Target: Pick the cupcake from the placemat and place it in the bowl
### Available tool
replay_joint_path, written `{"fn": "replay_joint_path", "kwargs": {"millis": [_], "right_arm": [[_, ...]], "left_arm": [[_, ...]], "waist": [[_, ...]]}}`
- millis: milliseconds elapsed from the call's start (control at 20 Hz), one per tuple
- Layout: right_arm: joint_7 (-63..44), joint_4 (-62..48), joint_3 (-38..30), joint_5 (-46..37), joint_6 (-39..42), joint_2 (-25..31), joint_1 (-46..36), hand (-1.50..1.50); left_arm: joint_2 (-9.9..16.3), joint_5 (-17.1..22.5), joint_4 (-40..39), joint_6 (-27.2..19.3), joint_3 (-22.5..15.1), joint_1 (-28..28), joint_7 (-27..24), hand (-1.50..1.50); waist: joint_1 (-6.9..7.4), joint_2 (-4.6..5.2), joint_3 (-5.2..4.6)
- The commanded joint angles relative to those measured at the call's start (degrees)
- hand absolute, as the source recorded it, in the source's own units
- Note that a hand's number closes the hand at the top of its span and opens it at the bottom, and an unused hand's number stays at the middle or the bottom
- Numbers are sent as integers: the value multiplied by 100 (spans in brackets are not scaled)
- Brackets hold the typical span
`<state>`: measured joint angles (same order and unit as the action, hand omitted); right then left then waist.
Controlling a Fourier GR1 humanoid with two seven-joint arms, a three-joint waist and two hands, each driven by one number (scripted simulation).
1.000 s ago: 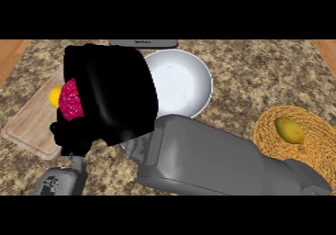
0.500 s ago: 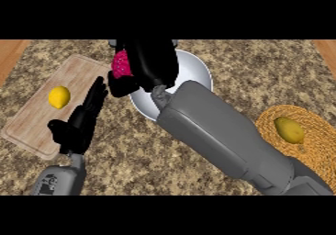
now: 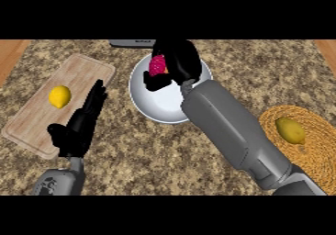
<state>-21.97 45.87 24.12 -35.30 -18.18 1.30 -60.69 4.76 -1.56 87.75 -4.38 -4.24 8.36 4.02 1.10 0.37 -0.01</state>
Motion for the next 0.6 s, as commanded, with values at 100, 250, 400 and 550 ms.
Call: {"fn": "replay_joint_path", "kwargs": {"millis": [100, 250, 400, 550], "right_arm": [[1125, -684, -526, 827, 649, -124, 298, -150], [1890, -1066, -982, 1019, 773, -43, -35, -150], [2278, -822, -1147, 1357, 560, -127, 208, -150], [2702, -569, -1426, 1540, 193, -116, 169, -150]], "left_arm": [[-164, -195, -19, -243, -71, 392, 275, 0], [-37, -29, 82, -1, -4, 10, 92, 0], [142, 113, 30, 186, 177, 120, 115, 0], [-189, -145, -154, -162, -16, 277, 119, 0]], "waist": [[4, 18, 5], [31, 8, 2], [13, -2, 2], [-43, -2, 3]]}}
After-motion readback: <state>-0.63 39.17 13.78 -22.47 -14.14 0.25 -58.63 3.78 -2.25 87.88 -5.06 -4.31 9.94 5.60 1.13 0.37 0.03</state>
